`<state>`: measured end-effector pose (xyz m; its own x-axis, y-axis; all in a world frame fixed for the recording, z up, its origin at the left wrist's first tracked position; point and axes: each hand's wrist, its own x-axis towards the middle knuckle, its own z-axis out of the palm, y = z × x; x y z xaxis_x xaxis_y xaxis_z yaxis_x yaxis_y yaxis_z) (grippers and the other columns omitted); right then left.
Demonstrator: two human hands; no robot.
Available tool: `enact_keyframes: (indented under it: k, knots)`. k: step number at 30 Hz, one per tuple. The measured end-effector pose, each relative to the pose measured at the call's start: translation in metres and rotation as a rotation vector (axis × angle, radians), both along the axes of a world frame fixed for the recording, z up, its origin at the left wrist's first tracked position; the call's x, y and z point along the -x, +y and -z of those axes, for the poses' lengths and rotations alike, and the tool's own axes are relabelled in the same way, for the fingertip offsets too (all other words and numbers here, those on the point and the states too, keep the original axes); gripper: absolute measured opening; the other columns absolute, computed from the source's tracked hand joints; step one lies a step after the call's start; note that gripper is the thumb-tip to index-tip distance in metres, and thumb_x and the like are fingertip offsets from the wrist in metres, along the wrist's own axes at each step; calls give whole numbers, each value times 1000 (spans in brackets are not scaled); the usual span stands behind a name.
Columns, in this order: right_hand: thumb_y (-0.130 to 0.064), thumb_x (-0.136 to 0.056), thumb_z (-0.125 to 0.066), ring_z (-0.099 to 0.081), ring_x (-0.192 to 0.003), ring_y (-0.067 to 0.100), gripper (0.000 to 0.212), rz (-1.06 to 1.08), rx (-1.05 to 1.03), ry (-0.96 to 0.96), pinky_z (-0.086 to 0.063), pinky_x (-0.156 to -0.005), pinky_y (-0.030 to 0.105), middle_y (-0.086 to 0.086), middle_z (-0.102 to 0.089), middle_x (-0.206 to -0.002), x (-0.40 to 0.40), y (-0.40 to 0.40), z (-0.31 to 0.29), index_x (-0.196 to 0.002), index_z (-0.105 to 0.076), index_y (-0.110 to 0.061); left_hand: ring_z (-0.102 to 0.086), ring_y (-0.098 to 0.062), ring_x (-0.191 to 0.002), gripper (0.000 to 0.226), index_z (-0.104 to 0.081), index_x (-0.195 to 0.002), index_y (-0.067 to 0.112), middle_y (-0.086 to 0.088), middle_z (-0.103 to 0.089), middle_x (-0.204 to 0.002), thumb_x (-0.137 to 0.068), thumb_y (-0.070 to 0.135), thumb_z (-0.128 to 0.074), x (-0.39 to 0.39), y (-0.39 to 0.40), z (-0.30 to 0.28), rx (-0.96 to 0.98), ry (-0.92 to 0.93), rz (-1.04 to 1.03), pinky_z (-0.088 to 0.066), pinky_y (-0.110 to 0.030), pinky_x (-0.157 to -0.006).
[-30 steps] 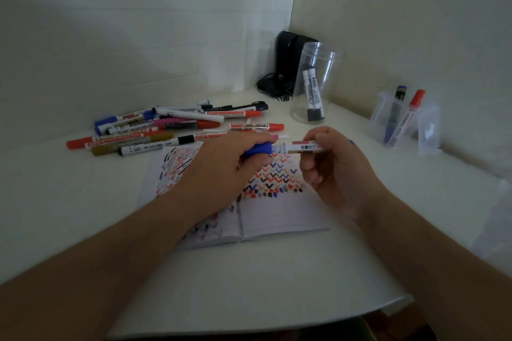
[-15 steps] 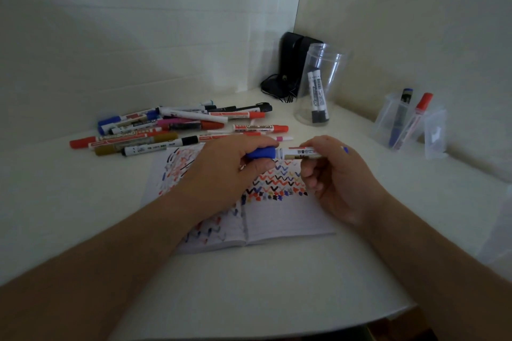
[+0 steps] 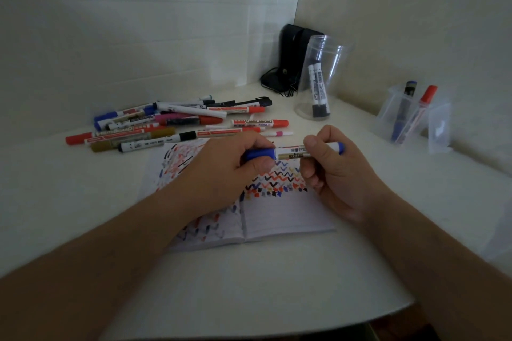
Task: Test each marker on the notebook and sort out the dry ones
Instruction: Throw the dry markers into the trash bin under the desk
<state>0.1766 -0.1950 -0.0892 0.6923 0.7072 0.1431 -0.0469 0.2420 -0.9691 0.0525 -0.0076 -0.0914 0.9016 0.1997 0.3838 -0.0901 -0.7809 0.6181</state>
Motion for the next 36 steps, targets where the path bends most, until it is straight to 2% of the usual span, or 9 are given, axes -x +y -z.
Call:
enact_keyframes:
  k: [6, 12, 15, 19, 21, 23, 26, 30, 36]
  knots:
    - [-28, -90, -67, -51, -46, 18, 25, 3, -4, 40, -40, -43, 23, 12, -63, -61, 6, 5, -2, -73, -51, -19, -59, 0, -85, 15, -68, -113, 28, 19, -64, -89, -98, 29, -66, 0, -7, 1, -77, -151, -66, -41, -7, -71]
    - [-25, -93, -66, -54, -50, 19, 25, -43, -8, 157, -47, -48, 24, 14, -64, -65, 7, -1, -3, -76, -50, -17, -55, 16, -82, 19, -71, -114, 16, 19, -58, -85, -96, 18, -70, 0, -15, -4, -215, -220, -68, -38, -1, -74]
    - [-27, -92, -69, -54, -51, 20, 25, -33, 60, 123, -45, -46, 24, 14, -64, -66, 8, -6, -8, -76, -52, -17, -57, 3, -78, 24, -69, -118, 23, 11, -69, -95, -95, 28, -71, 2, -13, -7, -246, -98, -46, -39, -7, -73]
    - [-29, -86, -73, -57, -56, 20, 21, -39, 135, 44, -44, -48, 25, 14, -67, -73, 22, -16, -18, -87, -59, -14, -56, 7, -83, 23, -66, -115, 41, 25, -61, -92, -93, 43, -71, 13, -11, -23, -260, 92, -24, -41, -17, -73]
    - [-22, -87, -72, -59, -60, 21, 20, -44, 67, 108, -47, -51, 24, 14, -69, -79, 33, -26, -23, -100, -64, -10, -60, 5, -82, 15, -64, -102, 45, 23, -64, -88, -90, 45, -73, 21, -8, -43, -198, 126, -25, -41, -17, -72]
    - [-15, -89, -70, -61, -61, 20, 18, -17, -12, 176, -49, -51, 23, 14, -69, -83, 46, -39, -28, -106, -67, -9, -66, 4, -85, 16, -71, -105, 40, 18, -72, -90, -90, 38, -75, 29, -9, -66, -40, 136, 1, -44, -17, -75]
    - [-16, -97, -64, -59, -61, 19, 9, 95, -28, 168, -47, -53, 23, 12, -69, -81, 66, -61, -35, -100, -68, -9, -75, -9, -86, 18, -71, -112, 26, 3, -79, -91, -97, 17, -68, 41, -27, -92, 330, 101, 129, -57, -30, -86]
    - [-22, -100, -61, -58, -64, 19, 19, 230, 11, 120, -43, -62, 29, 11, -68, -78, 82, -98, -46, -103, -67, -4, -70, -22, -77, 16, -74, -104, 15, -10, -78, -86, -103, 20, -58, 46, -77, -94, 610, 10, 206, -56, -43, -83]
    - [-28, -81, -70, -59, -63, 20, 24, 444, -7, 96, -47, -57, 27, 11, -67, -76, 87, -207, -35, -93, -71, -7, -66, -17, -72, 10, -73, -96, 15, -8, -76, -82, -98, 20, -65, 27, -196, -56, 816, 31, 284, -52, -35, -71]
